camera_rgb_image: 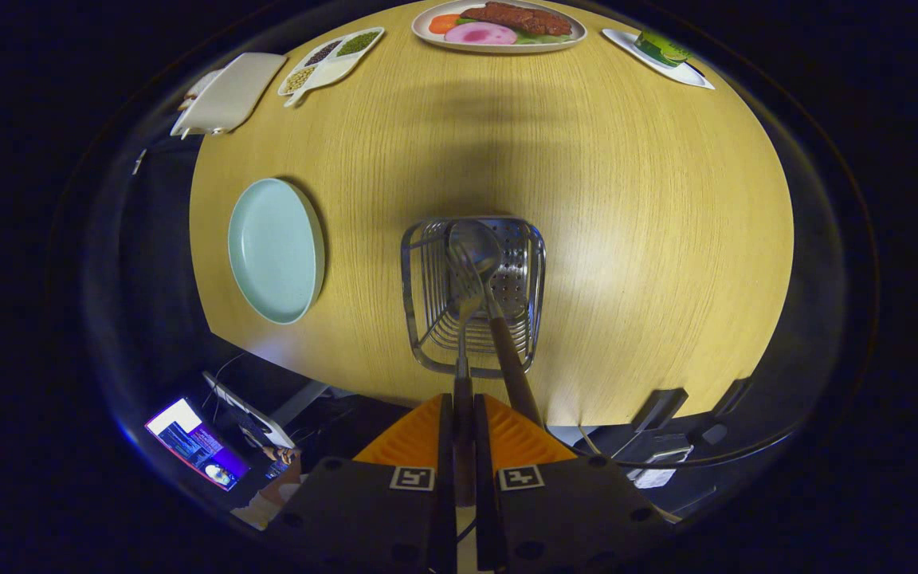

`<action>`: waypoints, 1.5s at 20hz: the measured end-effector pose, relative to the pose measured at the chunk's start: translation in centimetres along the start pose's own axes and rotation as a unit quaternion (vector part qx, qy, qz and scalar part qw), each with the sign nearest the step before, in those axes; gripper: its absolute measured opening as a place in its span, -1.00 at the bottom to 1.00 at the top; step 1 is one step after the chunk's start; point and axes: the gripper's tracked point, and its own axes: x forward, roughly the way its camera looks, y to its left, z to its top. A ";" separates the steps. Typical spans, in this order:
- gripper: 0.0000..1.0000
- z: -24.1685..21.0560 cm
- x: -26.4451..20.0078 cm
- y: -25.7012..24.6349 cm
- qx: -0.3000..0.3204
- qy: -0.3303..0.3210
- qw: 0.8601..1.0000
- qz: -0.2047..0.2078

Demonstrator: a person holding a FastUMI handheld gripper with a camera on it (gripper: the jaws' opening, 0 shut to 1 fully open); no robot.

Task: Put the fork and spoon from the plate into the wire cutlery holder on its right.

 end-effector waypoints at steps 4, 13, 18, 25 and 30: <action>-0.30 0.9 -2.1 0.1 0.007 -0.045 0.999 0.019; 0.99 2.6 -12.2 1.0 -0.015 -0.269 0.961 0.059; 0.99 4.3 -20.5 0.6 -0.035 -0.457 0.888 0.027; 0.98 2.7 -33.8 0.1 -0.042 -0.656 0.753 -0.022; 0.97 0.9 -41.5 -0.1 -0.046 -0.753 0.655 -0.044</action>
